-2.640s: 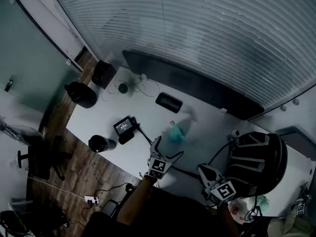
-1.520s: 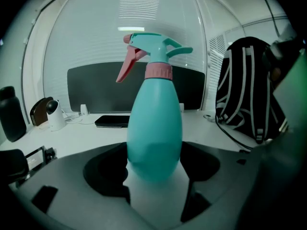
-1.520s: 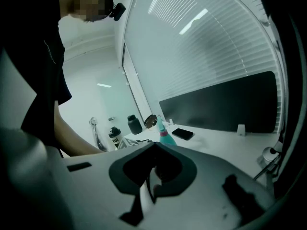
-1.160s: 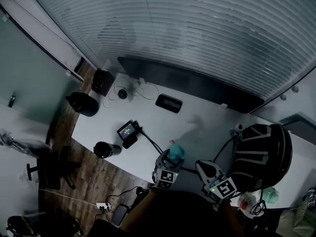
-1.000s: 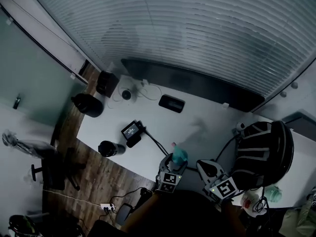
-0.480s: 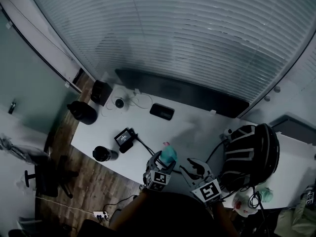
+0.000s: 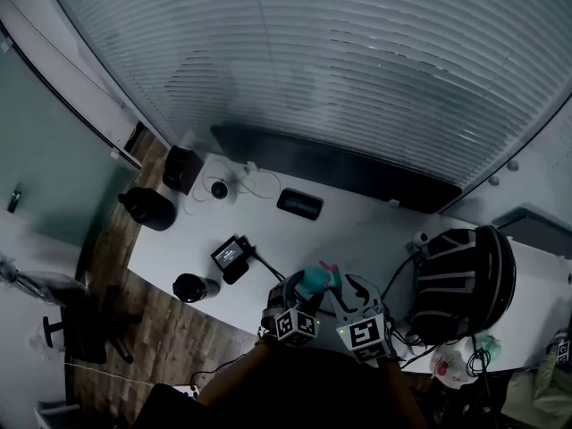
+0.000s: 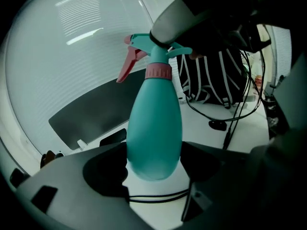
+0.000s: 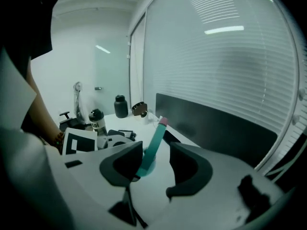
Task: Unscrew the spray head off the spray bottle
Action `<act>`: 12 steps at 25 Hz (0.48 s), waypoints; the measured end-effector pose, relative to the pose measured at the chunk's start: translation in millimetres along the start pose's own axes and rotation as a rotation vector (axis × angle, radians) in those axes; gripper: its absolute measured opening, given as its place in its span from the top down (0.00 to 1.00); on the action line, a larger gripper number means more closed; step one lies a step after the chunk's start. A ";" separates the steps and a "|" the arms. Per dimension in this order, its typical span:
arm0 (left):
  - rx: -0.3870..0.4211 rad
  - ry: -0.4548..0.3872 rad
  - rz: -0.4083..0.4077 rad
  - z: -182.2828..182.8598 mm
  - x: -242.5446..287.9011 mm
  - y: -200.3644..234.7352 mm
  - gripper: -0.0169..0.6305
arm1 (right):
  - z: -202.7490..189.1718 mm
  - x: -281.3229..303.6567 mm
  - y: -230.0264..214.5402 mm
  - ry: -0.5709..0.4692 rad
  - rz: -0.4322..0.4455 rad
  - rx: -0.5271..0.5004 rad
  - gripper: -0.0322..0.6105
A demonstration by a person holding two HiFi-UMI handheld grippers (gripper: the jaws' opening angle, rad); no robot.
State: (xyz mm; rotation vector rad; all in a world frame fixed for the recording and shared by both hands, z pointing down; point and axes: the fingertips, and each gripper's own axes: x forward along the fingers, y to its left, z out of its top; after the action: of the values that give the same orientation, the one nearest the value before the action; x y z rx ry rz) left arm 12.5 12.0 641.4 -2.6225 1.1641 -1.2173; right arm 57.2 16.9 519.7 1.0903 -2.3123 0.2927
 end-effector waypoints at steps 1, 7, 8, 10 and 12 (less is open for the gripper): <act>-0.013 0.001 -0.011 -3.4 1.5 1.5 0.43 | -1.6 3.5 -0.2 0.015 0.003 0.028 0.70; 0.121 -0.005 -0.077 -14.4 8.8 3.5 0.44 | -17.6 25.3 18.8 0.043 0.084 -0.022 0.71; 0.113 -0.010 -0.096 -15.4 9.3 1.1 0.44 | -16.9 26.0 20.6 0.041 0.095 -0.028 0.71; 0.095 -0.024 -0.139 -17.0 9.2 -3.5 0.44 | -17.3 26.3 23.0 0.039 0.123 -0.018 0.71; 0.104 -0.035 -0.180 -17.1 10.7 -7.3 0.44 | -19.4 25.4 22.0 0.049 0.134 -0.069 0.71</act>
State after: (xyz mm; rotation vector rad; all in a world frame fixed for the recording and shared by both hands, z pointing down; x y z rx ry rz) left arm 10.1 15.0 662.5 -2.7066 0.8499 -1.2167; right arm 35.1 22.9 551.0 0.8871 -2.3377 0.2846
